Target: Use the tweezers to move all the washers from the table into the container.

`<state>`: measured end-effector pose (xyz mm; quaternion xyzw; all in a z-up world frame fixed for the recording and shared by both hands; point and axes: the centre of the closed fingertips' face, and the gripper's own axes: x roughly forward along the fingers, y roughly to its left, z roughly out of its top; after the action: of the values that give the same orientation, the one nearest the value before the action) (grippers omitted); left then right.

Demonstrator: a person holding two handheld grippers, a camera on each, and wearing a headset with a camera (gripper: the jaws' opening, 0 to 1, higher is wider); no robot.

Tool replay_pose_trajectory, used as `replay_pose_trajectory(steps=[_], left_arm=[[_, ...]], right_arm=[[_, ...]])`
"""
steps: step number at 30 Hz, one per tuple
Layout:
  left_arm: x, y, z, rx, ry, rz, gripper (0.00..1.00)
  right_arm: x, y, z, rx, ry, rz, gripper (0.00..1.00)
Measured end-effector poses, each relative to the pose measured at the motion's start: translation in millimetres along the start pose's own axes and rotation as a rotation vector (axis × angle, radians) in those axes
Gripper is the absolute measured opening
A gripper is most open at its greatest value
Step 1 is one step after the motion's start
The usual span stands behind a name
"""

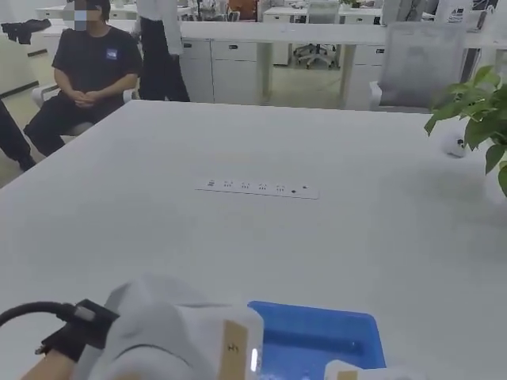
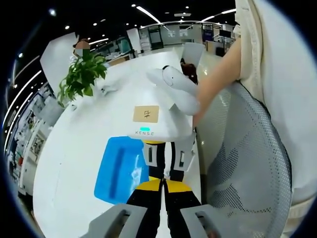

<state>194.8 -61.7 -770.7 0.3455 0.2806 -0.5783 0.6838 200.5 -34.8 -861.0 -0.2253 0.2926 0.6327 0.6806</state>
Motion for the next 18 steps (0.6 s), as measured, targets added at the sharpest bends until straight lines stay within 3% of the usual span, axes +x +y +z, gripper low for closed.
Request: replay_pose_trajectory(steps=[6,11,15,18], left_arm=[[1.6,-4.1,3.5,-0.018,-0.016,-0.023,0.0],[2.6,-3.9,5.2,-0.02,-0.013,-0.035,0.0],[2.5,-2.2,5.2,-0.031,-0.016,-0.039,0.0],[3.4,4.2,3.0,-0.085,-0.021,-0.013,0.0]], right_arm=[[-1.5,2.9,1.1,0.03,-0.004,0.03,0.14],[-11.3,7.2,7.6,-0.002,-0.012,0.027,0.16],[-29.3,3.2,21.5,0.0,-0.064,-0.011,0.15],[-32.4,0.4,18.0,0.011,-0.048,-0.008,0.07]])
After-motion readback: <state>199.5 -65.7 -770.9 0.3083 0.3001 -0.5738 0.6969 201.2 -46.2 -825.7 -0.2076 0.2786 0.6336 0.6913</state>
